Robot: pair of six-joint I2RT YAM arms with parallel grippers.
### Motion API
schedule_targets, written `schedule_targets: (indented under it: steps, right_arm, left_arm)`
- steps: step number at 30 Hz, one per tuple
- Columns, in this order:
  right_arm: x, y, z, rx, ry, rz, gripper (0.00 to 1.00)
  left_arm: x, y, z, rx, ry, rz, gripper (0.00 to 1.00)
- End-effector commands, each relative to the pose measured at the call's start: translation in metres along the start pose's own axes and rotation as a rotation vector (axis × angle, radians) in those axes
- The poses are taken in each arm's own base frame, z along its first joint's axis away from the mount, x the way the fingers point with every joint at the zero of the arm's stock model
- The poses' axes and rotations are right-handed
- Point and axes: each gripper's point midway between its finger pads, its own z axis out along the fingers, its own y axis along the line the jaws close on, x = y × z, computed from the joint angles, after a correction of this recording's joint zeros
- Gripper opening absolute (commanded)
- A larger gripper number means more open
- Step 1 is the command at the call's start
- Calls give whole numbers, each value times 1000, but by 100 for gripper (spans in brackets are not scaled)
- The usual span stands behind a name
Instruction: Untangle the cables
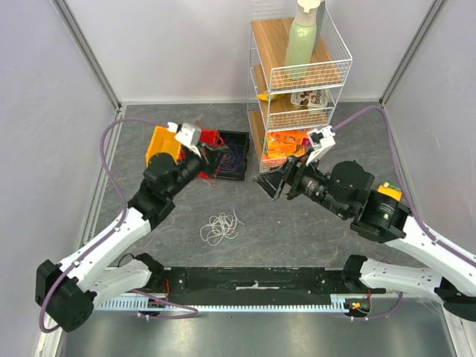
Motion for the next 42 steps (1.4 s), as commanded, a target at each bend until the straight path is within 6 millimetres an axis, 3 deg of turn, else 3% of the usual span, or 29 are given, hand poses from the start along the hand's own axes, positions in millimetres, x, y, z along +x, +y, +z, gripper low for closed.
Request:
schedule_targets:
  steps: [1, 4, 7, 10, 13, 15, 19, 25, 30, 33, 39, 42]
  right_arm:
    - [-22, -43, -33, 211, -84, -108, 77]
    - [-19, -57, -47, 258, -88, -124, 77]
    - [-13, -63, -56, 262, -85, -121, 77]
    - [-7, -68, -61, 265, -84, -100, 77]
    - [-6, -69, -66, 263, -94, -81, 77]
    - [-6, -71, -68, 267, -102, -76, 76]
    - [-8, -72, -72, 269, -111, -82, 76]
    - [-8, -80, -80, 288, -138, -73, 76]
    - [-5, -84, -80, 300, -133, -83, 75]
    - [0, -87, -77, 306, -117, -91, 76]
    - [5, -87, -74, 304, -99, -91, 76]
    - [5, -87, -74, 301, -101, -89, 75]
  left_arm:
    - [3, 38, 4, -96, 132, -209, 2]
    - [-8, 83, 9, -221, 136, -245, 2]
    - [-20, 127, 17, -332, 96, -168, 2]
    - [-14, 182, 23, -495, 146, -66, 2]
    - [-6, 215, 41, -514, 144, -47, 2]
    - [-8, 221, 56, -442, 47, -27, 2]
    - [29, 234, 73, -338, -19, -99, 2]
    - [75, 219, 76, -225, -21, -292, 2]
    - [134, 251, 54, -488, 146, -483, 2]
    - [160, 262, 51, -577, 254, -555, 2]
    - [186, 272, 53, -674, 421, -662, 3]
    - [182, 279, 52, -719, 454, -642, 14]
